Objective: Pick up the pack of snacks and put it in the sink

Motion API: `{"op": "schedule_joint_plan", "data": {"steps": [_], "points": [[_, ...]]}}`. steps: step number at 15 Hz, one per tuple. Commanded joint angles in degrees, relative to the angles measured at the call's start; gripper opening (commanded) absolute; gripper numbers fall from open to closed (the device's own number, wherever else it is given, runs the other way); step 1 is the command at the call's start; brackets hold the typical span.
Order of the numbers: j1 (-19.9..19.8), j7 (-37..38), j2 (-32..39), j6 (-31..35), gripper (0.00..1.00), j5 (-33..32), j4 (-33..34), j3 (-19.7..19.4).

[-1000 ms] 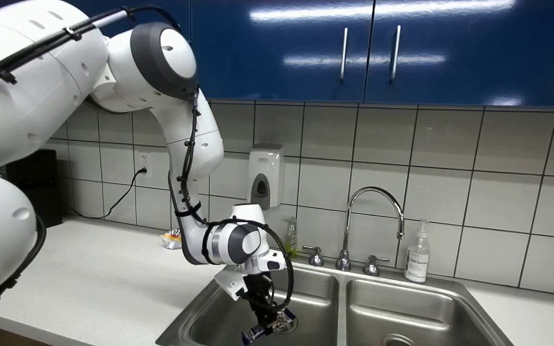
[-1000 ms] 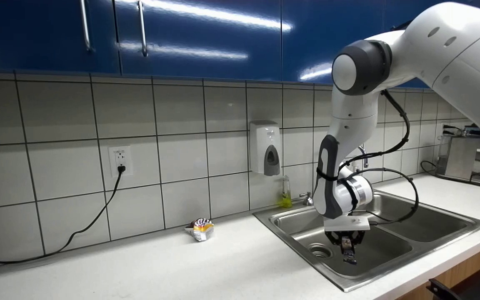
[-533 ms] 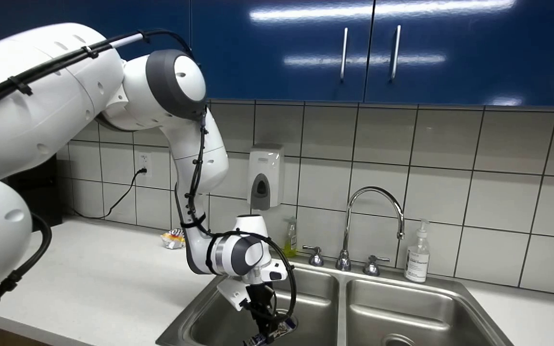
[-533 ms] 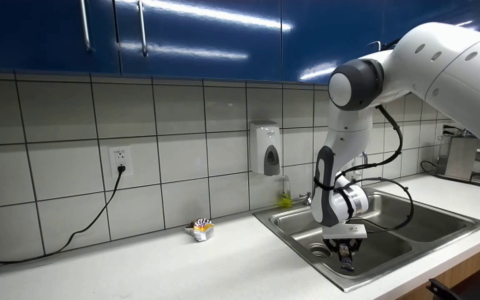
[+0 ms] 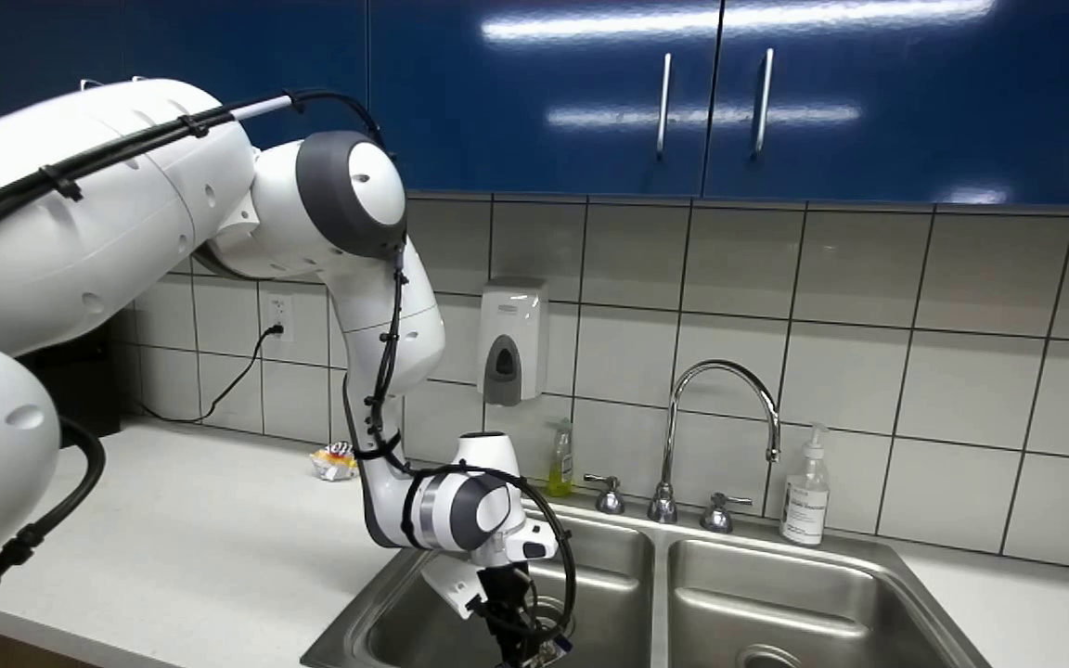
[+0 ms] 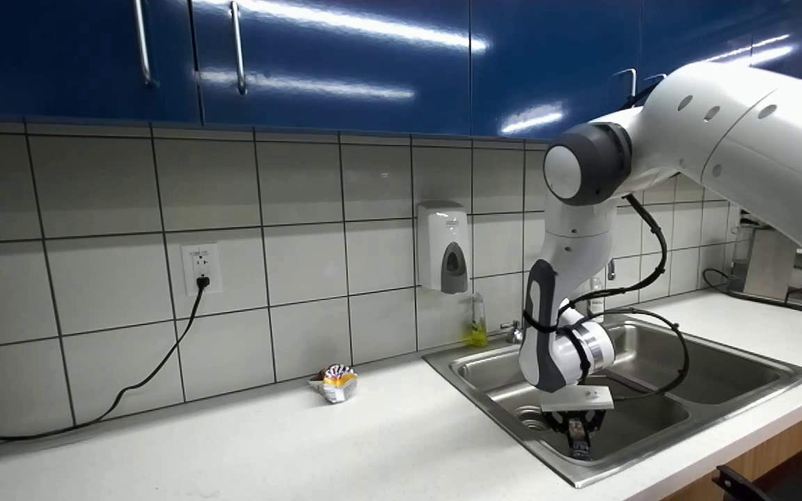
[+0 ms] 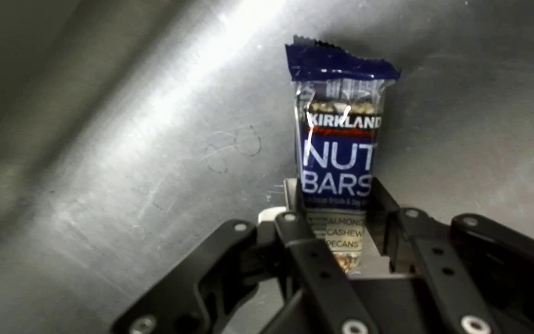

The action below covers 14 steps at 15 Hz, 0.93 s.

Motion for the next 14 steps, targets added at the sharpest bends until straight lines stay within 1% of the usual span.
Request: {"op": "schedule_joint_plan", "data": {"steps": [1, 3, 4, 6, 7, 11, 14], "points": [[-1.3, -2.6, 1.0, -1.2, 0.62, 1.6, 2.1, 0.8], [-1.3, -2.6, 1.4, -1.1, 0.76, 1.6, 2.4, 0.8], [-1.3, -2.6, 1.5, -1.2, 0.84, 1.6, 2.5, 0.8], [-0.9, -2.6, 1.0, -1.2, 0.99, 1.5, 2.2, 0.5], [-0.8, -2.6, 0.6, -1.1, 1.0, 1.5, 1.9, 0.3], [0.1, -3.0, -2.0, -1.7, 1.0, 1.0, 0.6, -0.7], [-0.1, -3.8, -4.3, -2.0, 1.0, 0.7, -0.3, -0.8]]}}
